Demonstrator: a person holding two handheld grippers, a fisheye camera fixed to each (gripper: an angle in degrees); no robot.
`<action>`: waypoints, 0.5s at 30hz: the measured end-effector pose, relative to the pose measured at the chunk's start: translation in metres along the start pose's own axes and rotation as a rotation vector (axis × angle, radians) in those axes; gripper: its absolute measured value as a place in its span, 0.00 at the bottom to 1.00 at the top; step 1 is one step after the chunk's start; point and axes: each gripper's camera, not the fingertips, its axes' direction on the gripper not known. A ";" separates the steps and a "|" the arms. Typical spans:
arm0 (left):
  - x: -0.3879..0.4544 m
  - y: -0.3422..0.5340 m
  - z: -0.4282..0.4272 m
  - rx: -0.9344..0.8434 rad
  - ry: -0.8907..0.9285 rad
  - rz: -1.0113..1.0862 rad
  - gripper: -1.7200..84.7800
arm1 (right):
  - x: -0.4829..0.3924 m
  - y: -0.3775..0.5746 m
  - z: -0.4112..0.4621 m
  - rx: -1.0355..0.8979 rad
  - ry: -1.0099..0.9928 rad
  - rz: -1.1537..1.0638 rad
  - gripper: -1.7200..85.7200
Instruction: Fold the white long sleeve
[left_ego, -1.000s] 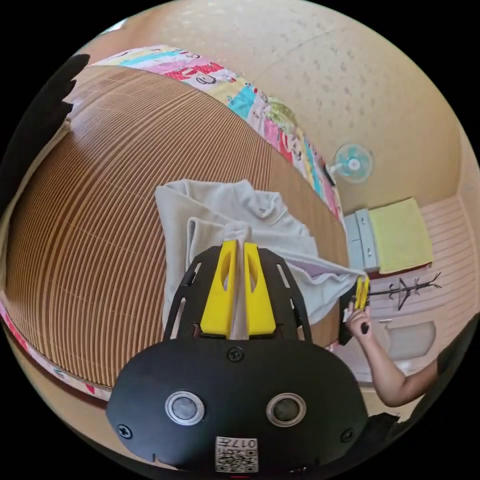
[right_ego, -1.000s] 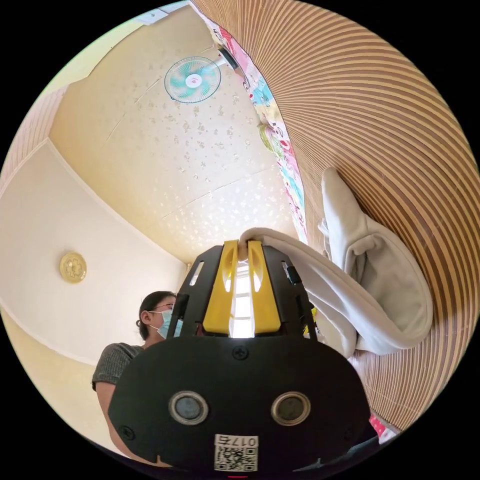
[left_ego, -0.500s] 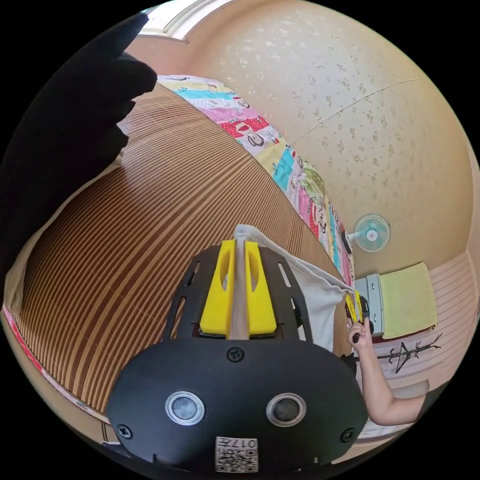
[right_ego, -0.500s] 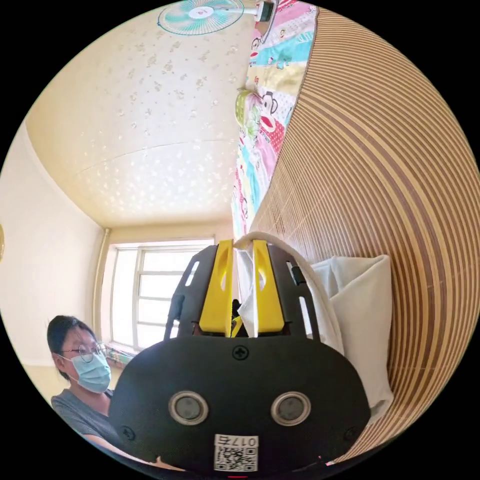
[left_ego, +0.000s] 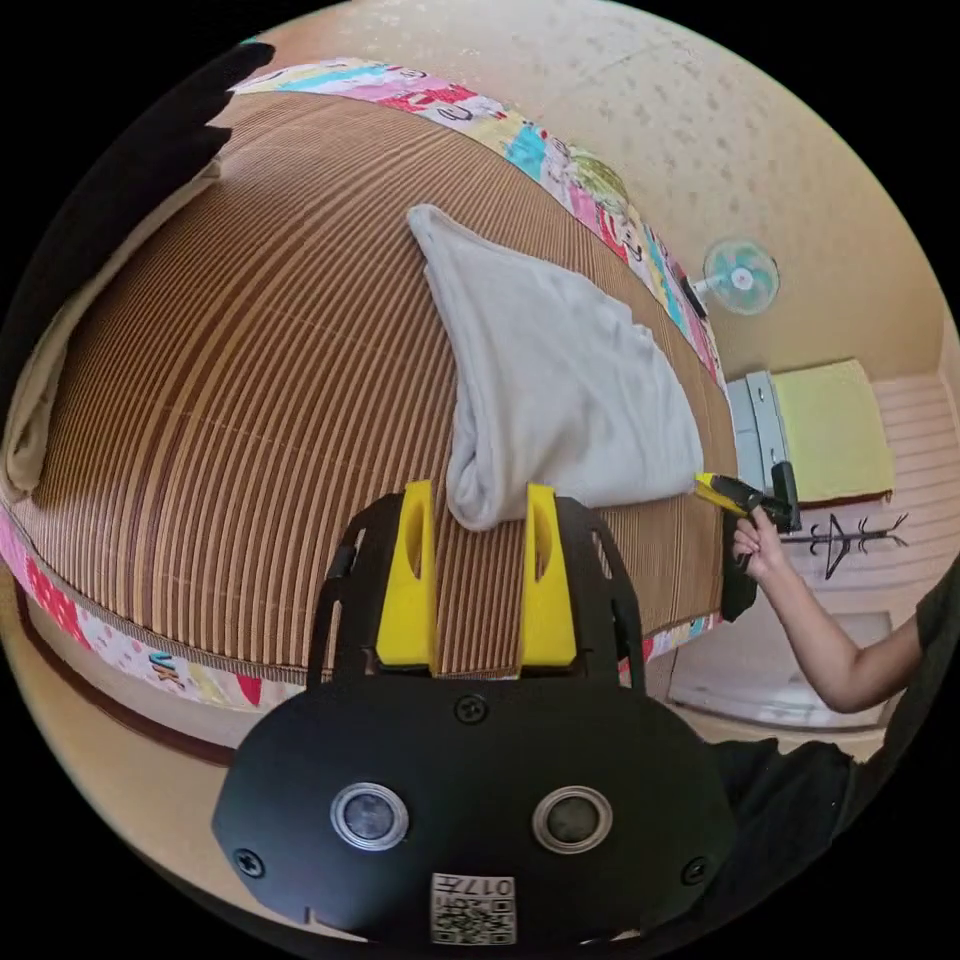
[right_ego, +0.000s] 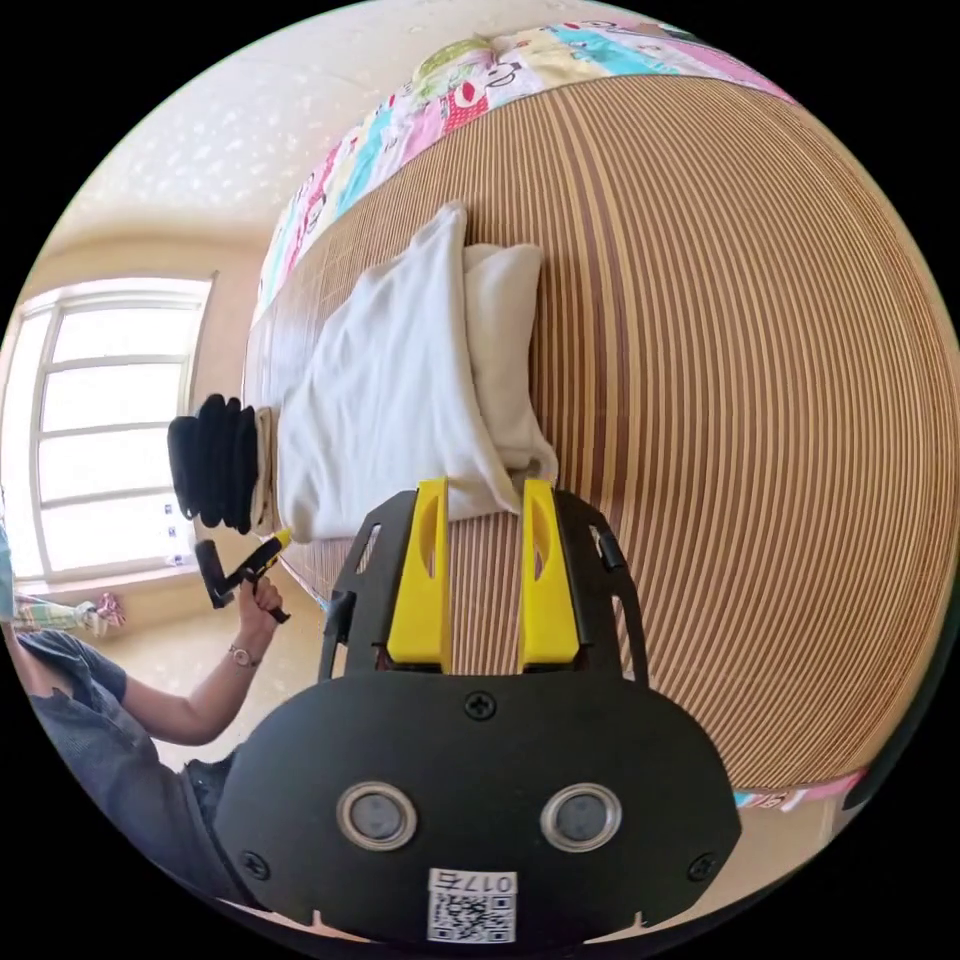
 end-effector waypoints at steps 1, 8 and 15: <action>-0.001 -0.006 0.000 -0.030 -0.001 0.033 0.11 | -0.004 0.004 0.003 -0.005 0.018 -0.022 0.08; -0.054 -0.065 -0.040 -0.294 0.157 0.329 0.06 | 0.022 0.028 -0.005 0.019 -0.112 -0.018 0.06; -0.133 -0.040 -0.035 -0.075 0.529 -0.163 0.21 | -0.033 0.032 0.081 -0.230 0.447 0.035 0.08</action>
